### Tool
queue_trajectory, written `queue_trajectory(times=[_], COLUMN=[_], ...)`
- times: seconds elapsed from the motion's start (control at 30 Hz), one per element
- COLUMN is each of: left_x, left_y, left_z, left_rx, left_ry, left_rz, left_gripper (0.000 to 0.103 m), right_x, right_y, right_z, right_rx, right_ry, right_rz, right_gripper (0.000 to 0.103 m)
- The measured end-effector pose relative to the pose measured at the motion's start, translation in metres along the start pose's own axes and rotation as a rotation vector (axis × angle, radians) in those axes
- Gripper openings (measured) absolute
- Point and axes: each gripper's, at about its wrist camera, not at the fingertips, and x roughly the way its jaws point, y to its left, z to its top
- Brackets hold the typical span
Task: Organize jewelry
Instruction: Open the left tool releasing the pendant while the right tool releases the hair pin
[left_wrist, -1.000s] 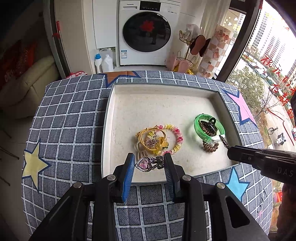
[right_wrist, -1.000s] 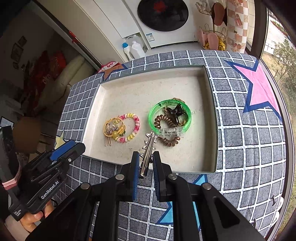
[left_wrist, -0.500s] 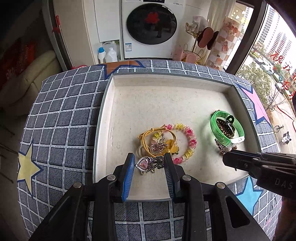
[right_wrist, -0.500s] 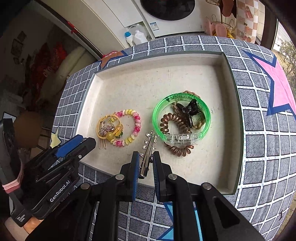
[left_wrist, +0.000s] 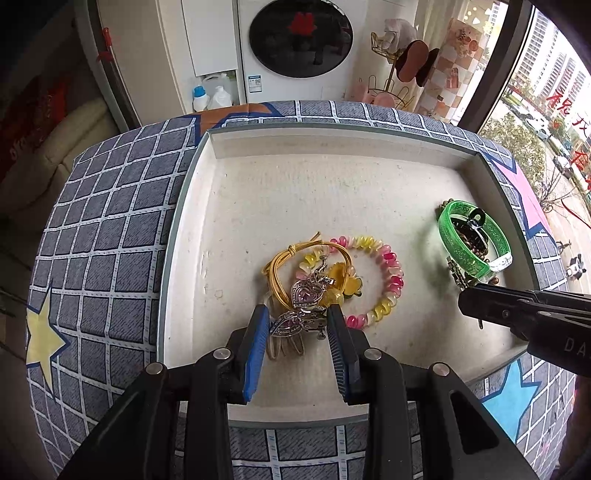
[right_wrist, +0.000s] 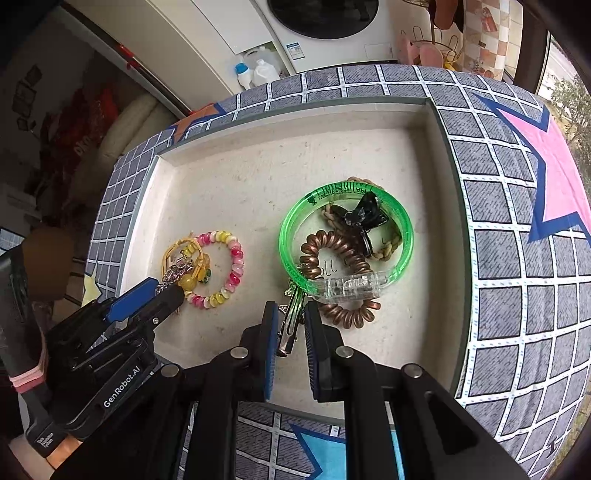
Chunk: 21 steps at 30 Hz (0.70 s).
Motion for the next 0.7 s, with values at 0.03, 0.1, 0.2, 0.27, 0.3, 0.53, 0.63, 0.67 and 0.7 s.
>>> queue_trajectory(times=[0.03,0.1,0.2,0.27,0.3,0.53,0.63,0.67,0.7], left_x=[0.0,0.0,0.001,0.001,0.001,-0.008,-0.019,-0.022,-0.023], left_y=[-0.001,-0.002,-0.003,-0.002,-0.002,-0.002,-0.001,-0.001,-0.002], left_z=[0.0,0.0,0.001,0.001,0.002,0.002,0.002,0.002,0.004], left_rx=[0.004,0.011,0.017,0.018,0.02,0.035,0.031,0.032,0.032], left_ry=[-0.001,-0.006,-0.008,-0.004,-0.002,-0.02,-0.074,-0.083,-0.078], left_rz=[0.001,0.004,0.008,0.009,0.01,0.034,0.048,0.047,0.038], left_gripper=[0.045,0.045,0.045,0.045,0.045,0.052,0.082,0.082,0.082], right_x=[0.001,0.002,0.007,0.01,0.011,0.005,-0.002,-0.005,-0.009], right_y=[0.0,0.0,0.0,-0.002,-0.003,-0.004,-0.005,-0.005,-0.006], right_z=[0.0,-0.001,-0.002,-0.003,-0.004,-0.003,-0.005,-0.006,-0.007], right_rx=[0.002,0.006,0.015,0.031,0.04,0.056,0.075,0.081,0.088], right_ry=[0.001,0.002,0.016,0.024,0.027,0.024,0.013,0.008,0.002], right_rz=[0.001,0.002,-0.002,0.0,0.004,0.041,0.076,0.085,0.094], right_gripper=[0.015,0.016,0.016,0.017,0.016,0.021,0.035,0.035,0.035])
